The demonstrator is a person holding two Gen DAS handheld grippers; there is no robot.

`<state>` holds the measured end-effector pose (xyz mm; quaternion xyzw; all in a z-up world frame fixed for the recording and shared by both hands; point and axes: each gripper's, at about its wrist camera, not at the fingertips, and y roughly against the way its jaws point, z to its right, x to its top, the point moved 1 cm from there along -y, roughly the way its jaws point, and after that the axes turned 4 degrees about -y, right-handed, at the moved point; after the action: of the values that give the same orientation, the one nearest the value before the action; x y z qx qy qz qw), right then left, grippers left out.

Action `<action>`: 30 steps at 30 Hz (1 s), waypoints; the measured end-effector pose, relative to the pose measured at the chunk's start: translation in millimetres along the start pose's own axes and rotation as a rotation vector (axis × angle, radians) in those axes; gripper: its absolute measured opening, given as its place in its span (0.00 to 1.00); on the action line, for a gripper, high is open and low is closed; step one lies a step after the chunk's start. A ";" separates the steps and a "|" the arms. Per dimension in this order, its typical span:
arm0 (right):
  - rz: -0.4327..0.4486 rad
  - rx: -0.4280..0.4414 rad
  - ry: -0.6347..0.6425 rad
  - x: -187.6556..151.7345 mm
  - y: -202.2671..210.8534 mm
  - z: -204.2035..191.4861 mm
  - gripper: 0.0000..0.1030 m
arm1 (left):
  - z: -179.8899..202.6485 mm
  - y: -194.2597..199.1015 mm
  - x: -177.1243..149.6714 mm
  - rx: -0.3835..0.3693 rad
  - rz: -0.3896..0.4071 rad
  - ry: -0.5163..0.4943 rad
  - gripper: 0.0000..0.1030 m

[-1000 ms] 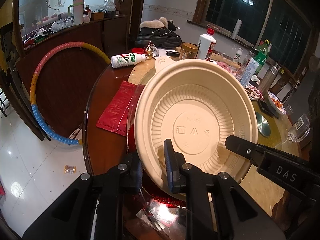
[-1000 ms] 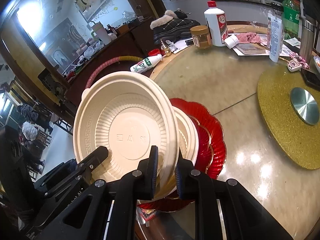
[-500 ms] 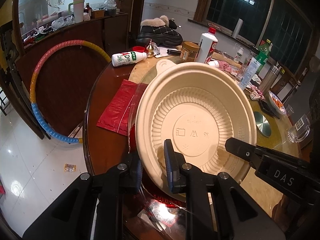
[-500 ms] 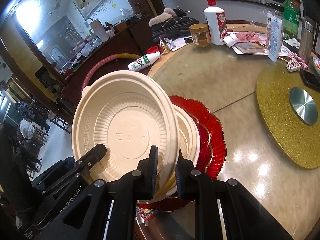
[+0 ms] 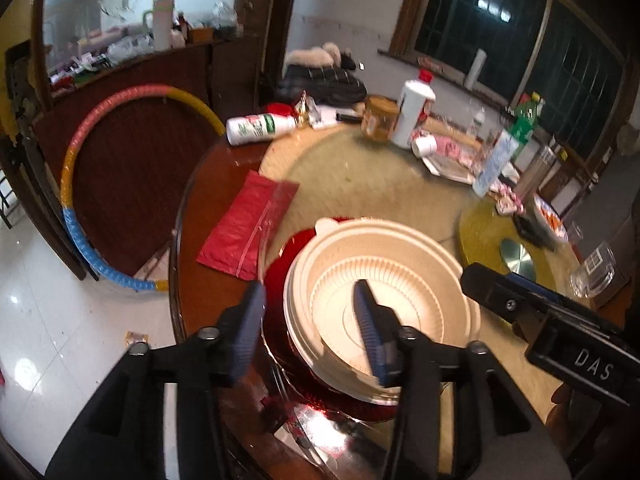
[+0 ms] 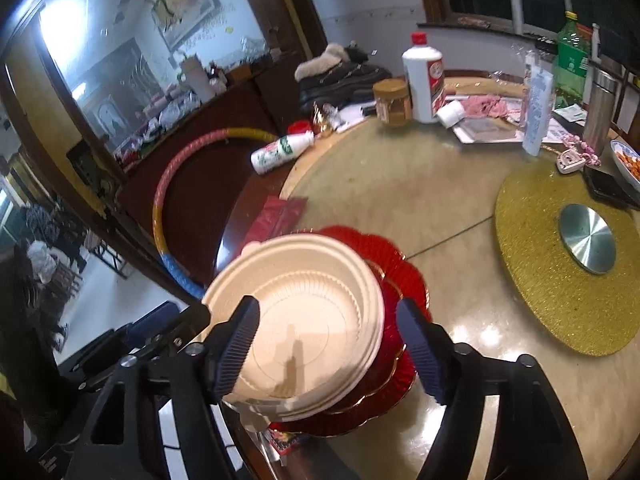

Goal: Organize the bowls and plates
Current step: 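Open both grippers and pull them back from the stacked bowls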

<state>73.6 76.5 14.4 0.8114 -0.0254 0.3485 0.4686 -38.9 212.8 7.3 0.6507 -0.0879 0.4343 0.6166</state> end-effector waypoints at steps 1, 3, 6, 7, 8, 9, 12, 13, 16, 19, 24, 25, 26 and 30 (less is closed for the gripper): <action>0.016 0.010 -0.007 -1.4 4.7 2.1 0.78 | 1.9 5.1 -1.8 0.005 0.022 -0.010 0.58; 0.053 0.020 -0.006 -4.8 15.0 5.8 0.86 | 6.2 13.3 -5.5 0.020 0.053 -0.035 0.76; 0.103 -0.011 0.048 -15.4 29.8 9.7 0.95 | 16.6 26.8 -17.0 0.044 0.103 -0.104 0.86; 0.117 -0.023 0.070 -19.9 34.1 11.3 0.97 | 19.7 28.8 -19.8 0.046 0.101 -0.119 0.86; 0.126 -0.027 0.088 -23.6 37.5 12.9 0.98 | 22.2 29.8 -23.1 0.040 0.093 -0.130 0.86; 0.130 -0.027 0.106 -27.3 40.1 14.5 0.98 | 23.9 30.1 -26.2 0.029 0.082 -0.137 0.86; 0.145 -0.027 0.122 -39.6 51.3 23.3 0.98 | 29.7 28.7 -40.3 0.003 0.030 -0.146 0.86; 0.150 -0.027 0.124 -42.6 54.7 26.2 0.98 | 31.5 29.3 -45.6 -0.001 0.014 -0.148 0.86; 0.164 -0.040 0.142 -52.0 65.0 35.3 0.98 | 38.5 34.7 -60.6 0.014 0.007 -0.171 0.86; 0.155 -0.058 0.159 -58.4 69.1 43.0 0.98 | 44.6 35.7 -66.5 0.035 0.004 -0.191 0.86; 0.148 -0.065 0.175 -66.8 71.7 43.6 0.98 | 46.9 28.3 -67.4 0.042 -0.021 -0.201 0.93; 0.147 -0.065 0.180 -67.7 71.7 42.5 0.98 | 46.4 26.3 -67.1 0.034 -0.028 -0.196 0.97; 0.145 -0.066 0.186 -68.5 71.5 40.7 0.98 | 45.9 25.7 -67.2 0.029 -0.027 -0.192 1.00; 0.142 -0.064 0.210 -70.9 70.6 34.8 0.98 | 46.2 28.2 -67.2 0.048 0.005 -0.201 1.00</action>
<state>12.9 -10.3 14.0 0.7512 -0.0445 0.4629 0.4685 -76.9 137.6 -11.2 0.7053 -0.1404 0.3704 0.5880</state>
